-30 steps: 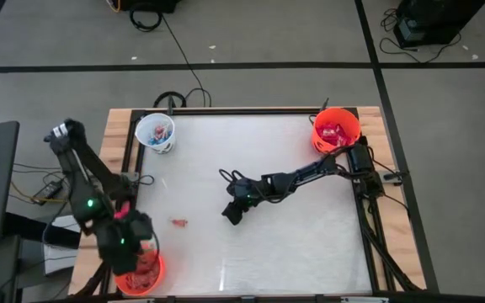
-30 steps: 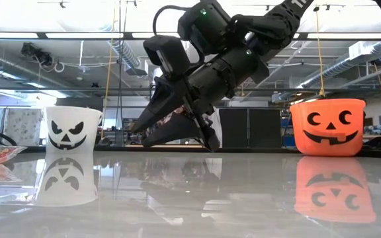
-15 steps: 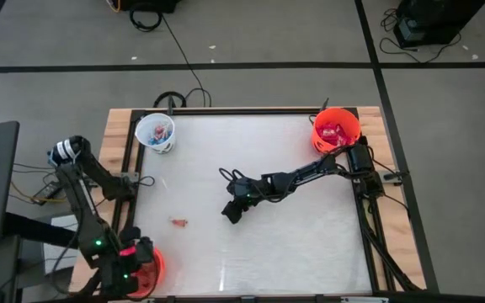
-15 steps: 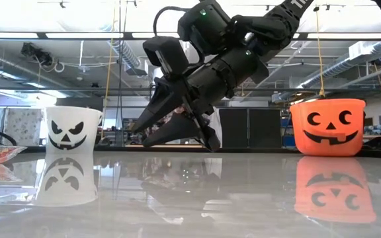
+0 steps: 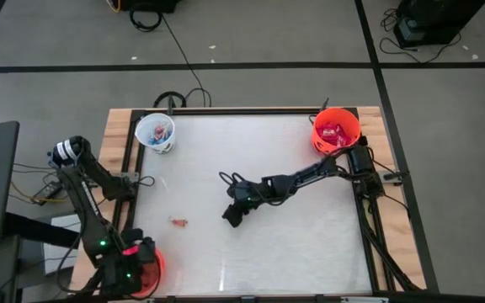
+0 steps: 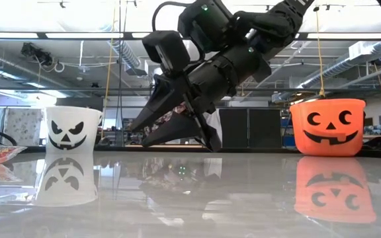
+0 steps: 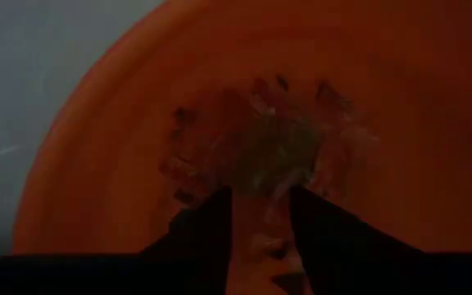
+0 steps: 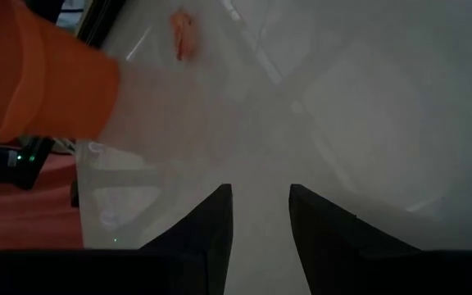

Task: Sort candy by brand, put in halloween buckets
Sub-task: Put the orange gummy into the bottom orange bucket

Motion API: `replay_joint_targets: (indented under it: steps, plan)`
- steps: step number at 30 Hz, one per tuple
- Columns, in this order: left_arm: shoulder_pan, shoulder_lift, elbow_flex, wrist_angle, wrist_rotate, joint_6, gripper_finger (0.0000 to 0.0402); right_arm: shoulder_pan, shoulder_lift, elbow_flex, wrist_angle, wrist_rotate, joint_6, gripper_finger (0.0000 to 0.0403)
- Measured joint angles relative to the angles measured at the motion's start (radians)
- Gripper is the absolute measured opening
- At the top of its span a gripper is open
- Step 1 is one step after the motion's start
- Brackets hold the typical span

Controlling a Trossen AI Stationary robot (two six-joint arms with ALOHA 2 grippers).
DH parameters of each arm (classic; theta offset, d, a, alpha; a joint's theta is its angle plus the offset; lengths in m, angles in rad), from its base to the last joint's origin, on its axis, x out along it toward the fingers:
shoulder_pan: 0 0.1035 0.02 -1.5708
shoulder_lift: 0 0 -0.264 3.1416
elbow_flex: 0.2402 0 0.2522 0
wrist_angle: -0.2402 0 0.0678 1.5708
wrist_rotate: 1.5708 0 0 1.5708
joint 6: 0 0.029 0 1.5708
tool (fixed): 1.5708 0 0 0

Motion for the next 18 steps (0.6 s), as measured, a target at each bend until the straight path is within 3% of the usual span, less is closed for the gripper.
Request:
replay_joint_targets:
  steps: [5, 8, 13, 18]
  plan:
    - [0.002, -0.012, 0.044, -0.030, 0.079, -0.054, 0.0160, 0.000, 0.000, 0.000, 0.000, -0.003, -0.002, 0.0133]
    - [-0.014, -0.032, 0.158, -0.119, -0.017, -0.050, 0.0155, 0.001, 0.000, 0.000, 0.000, -0.004, -0.003, 0.0133]
    - [-0.013, -0.033, 0.319, -0.419, -0.127, -0.005, 0.0143, -0.003, 0.000, 0.000, 0.000, -0.003, -0.019, 0.0133]
    - [0.064, -0.031, 0.332, -0.486, -0.135, 0.146, 0.0138, -0.019, 0.000, 0.000, 0.000, -0.003, -0.027, 0.0133]
